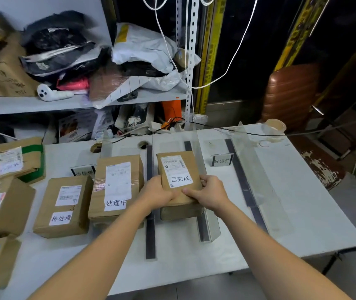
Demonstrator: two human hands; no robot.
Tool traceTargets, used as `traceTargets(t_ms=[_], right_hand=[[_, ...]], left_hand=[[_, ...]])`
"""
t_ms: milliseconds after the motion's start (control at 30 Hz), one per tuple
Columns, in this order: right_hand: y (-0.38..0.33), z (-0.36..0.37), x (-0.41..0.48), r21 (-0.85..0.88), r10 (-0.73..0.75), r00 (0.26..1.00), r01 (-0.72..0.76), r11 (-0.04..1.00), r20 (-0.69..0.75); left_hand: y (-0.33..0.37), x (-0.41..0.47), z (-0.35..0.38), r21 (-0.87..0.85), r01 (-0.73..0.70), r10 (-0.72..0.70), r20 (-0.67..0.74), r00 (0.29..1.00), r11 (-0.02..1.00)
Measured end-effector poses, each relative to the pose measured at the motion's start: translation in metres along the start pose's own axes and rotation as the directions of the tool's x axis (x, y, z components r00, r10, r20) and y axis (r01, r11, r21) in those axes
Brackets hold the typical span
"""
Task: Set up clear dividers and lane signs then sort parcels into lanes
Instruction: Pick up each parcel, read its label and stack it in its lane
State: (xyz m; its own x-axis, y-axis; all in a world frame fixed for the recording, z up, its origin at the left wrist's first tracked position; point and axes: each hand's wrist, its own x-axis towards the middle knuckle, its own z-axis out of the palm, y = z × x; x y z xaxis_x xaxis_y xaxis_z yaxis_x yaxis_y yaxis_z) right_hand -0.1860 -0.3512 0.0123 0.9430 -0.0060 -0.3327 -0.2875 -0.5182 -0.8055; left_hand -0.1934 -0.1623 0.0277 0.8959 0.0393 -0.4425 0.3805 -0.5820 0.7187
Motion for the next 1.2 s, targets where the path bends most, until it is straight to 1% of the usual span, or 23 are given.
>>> traceTargets(t_ms=[200,367,467,600,667,800,867,967,1067,1200], right_hand=[[0.011,0.015,0.006,-0.042,0.044,0.999,-0.044,0.998,-0.001],[0.015,0.023,0.009,-0.109,0.072,0.997,-0.074,0.991,-0.025],[0.014,0.023,0.010,-0.167,0.101,0.995,-0.101,0.981,-0.011],[0.010,0.022,0.012,-0.239,0.097,0.995,-0.088,0.967,0.026],[0.000,0.018,0.011,-0.270,0.057,0.998,-0.045,0.962,0.035],[-0.035,0.004,0.012,-0.369,-0.104,0.994,0.113,0.923,0.044],[-0.058,-0.001,0.014,-0.425,-0.177,0.981,0.194,0.884,0.080],[-0.096,0.002,0.014,-0.501,-0.251,0.957,0.289,0.816,0.143],[-0.134,0.015,0.010,-0.539,-0.310,0.929,0.371,0.756,0.204],[-0.179,0.045,0.002,-0.579,-0.397,0.878,0.475,0.663,0.266]], left_hand=[[-0.004,0.015,0.008,0.117,0.024,-0.022,-0.025,0.999,0.993],[-0.005,0.020,0.019,0.319,-0.005,0.014,-0.026,1.000,0.948],[-0.007,0.020,0.025,0.366,0.001,0.015,-0.041,0.999,0.931],[-0.008,0.017,0.023,0.404,-0.021,0.036,-0.030,0.999,0.915],[-0.006,0.014,0.016,0.388,-0.062,0.083,-0.039,0.996,0.920],[0.005,-0.001,-0.017,0.298,-0.127,0.158,-0.082,0.984,0.946],[0.010,-0.010,-0.041,0.355,-0.126,0.183,-0.130,0.975,0.926],[0.010,-0.026,-0.079,0.468,-0.077,0.198,-0.214,0.956,0.881],[0.001,-0.043,-0.119,0.527,0.012,0.175,-0.303,0.937,0.850],[-0.023,-0.068,-0.173,0.591,0.099,0.183,-0.398,0.899,0.800]])
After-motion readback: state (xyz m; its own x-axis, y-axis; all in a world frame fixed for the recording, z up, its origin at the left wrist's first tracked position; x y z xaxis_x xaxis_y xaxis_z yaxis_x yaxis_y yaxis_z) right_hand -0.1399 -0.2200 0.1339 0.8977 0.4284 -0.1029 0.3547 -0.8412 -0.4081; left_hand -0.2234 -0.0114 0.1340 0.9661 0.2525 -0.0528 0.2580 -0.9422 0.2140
